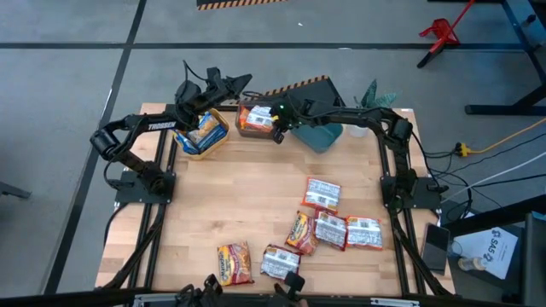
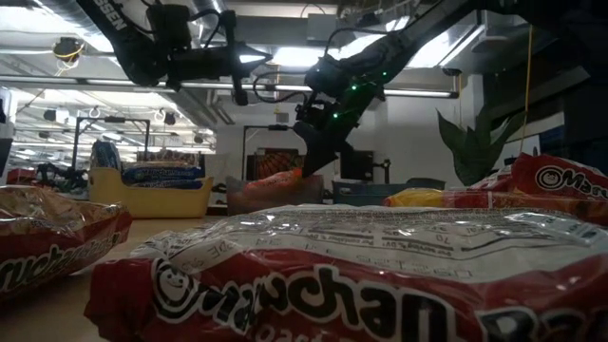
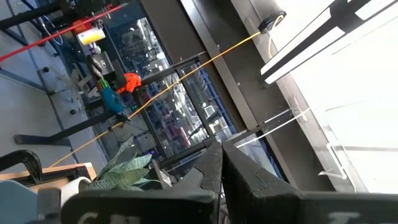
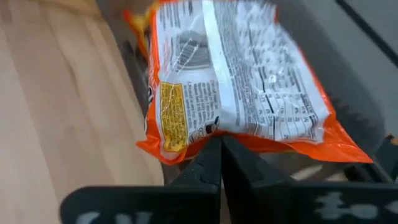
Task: Sort Maruchan noodles
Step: Put the orange noodle pack into the black bin
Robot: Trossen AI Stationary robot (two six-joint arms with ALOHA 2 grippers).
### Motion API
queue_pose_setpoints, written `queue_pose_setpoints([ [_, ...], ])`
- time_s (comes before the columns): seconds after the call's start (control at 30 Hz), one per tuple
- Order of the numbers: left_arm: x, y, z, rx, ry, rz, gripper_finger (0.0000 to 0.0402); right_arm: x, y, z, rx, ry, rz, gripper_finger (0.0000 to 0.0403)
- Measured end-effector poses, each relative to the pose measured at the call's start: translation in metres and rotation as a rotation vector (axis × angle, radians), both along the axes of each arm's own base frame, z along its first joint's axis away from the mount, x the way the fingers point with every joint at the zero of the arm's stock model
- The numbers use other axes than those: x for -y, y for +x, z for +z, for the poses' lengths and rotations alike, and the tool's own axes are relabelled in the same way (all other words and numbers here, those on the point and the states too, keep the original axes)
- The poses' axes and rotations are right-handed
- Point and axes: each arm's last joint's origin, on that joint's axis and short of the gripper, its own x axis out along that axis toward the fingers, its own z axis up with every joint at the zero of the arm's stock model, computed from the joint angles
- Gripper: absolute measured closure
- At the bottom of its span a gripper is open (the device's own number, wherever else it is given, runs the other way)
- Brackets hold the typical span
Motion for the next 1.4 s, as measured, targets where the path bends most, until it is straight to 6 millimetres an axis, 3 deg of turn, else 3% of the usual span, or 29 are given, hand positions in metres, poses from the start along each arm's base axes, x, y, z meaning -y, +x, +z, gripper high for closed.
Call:
queue_pose_setpoints([
  [0.2,0.000,0.000,0.000,-0.003,0.004,-0.011,0.0401,0.005,0.004,0.003,0.065,-0.020,-0.008,0.0402],
  [0.4,0.000,0.000,0.000,-0.003,0.004,-0.011,0.0401,0.008,0.011,-0.024,0.007,0.036,-0.009,0.0402],
  [0.77,0.001,0.001,0.000,-0.009,0.010,-0.032,0.0401,0.023,0.025,0.013,0.114,-0.062,-0.031,0.0402],
  [1.07,0.001,0.001,0.000,-0.010,0.010,-0.035,0.0401,0.023,0.027,-0.007,0.056,-0.010,-0.024,0.0402],
  [1.17,0.001,0.001,0.000,-0.010,0.005,-0.046,0.0401,0.021,0.023,0.012,0.053,0.003,-0.021,0.0402],
  [1.3,0.002,0.000,0.000,-0.019,0.017,-0.099,0.0401,0.012,0.009,0.061,-0.001,0.051,0.017,0.0402],
  [1.4,0.009,0.003,0.002,-0.039,0.105,-0.196,0.0401,0.000,-0.005,0.077,-0.102,0.135,0.041,0.0393],
])
